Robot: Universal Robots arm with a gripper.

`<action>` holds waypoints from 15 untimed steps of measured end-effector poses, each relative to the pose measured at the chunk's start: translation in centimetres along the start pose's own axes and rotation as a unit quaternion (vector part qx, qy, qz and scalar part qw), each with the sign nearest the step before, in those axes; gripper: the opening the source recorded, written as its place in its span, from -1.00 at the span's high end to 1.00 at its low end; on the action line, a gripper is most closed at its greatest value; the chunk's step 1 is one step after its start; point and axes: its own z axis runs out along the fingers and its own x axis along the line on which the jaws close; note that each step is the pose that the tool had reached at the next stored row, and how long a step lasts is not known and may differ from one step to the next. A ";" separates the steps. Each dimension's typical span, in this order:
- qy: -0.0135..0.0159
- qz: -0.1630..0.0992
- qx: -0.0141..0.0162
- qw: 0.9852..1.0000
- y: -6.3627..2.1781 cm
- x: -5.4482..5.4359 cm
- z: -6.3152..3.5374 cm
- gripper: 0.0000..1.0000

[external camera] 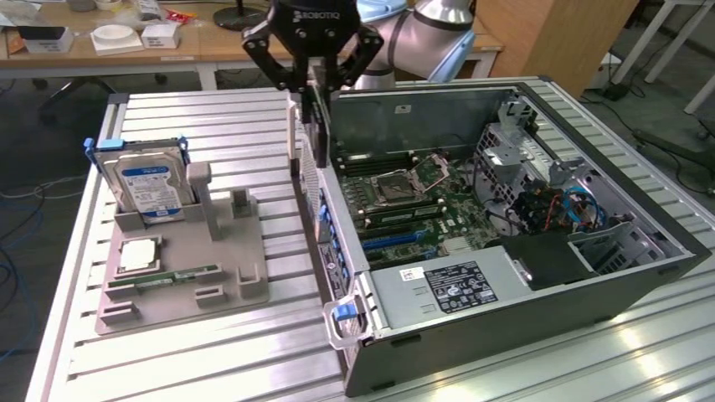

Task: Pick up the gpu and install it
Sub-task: 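Pick up the gpu and move the gpu toward the slot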

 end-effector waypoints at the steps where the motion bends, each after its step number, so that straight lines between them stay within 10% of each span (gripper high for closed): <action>1: 0.000 0.000 0.000 1.000 0.01 -0.4 0.03 0.47; 15: 0.000 0.000 0.000 1.000 0.30 -7.7 0.53 0.47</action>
